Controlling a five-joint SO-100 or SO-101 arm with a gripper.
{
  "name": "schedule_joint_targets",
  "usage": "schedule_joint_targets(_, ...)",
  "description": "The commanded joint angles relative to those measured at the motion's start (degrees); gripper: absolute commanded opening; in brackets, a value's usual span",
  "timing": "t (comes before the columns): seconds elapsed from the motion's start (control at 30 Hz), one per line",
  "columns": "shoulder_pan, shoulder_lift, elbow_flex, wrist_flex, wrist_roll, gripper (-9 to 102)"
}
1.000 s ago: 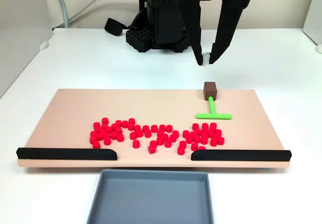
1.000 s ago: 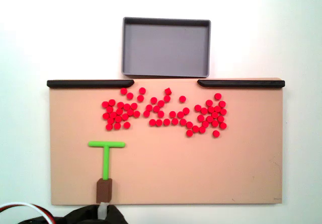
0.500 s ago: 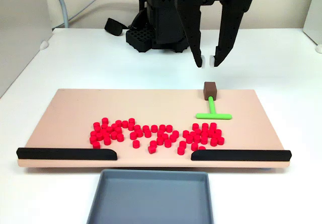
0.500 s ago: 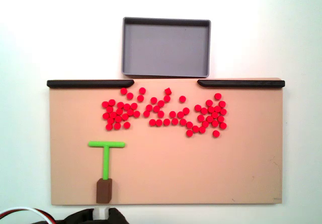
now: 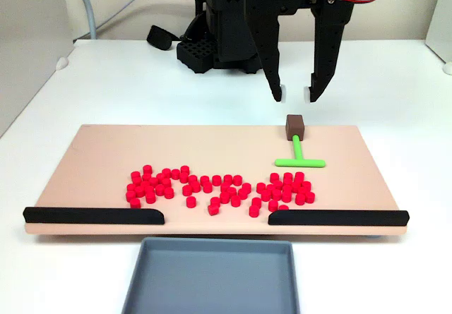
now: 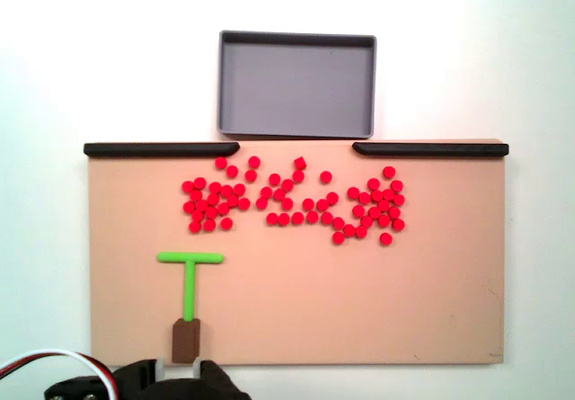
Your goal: Grasp a green tool by the dark brown handle.
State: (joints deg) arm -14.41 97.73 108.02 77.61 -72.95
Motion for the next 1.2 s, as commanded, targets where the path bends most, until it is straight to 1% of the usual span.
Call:
schedule_joint_targets(0.0,0.7,-0.4,-0.2,-0.8,0.5,13)
schedule_joint_targets(0.33,0.6,-2.7,-0.3,-2.8,4.0,14)
schedule_joint_targets(0.77,-0.3,-4.4,-0.3,-3.1,0.0,13)
schedule_joint_targets(1.17,-0.8,-6.9,-0.3,-5.9,-1.2,12)
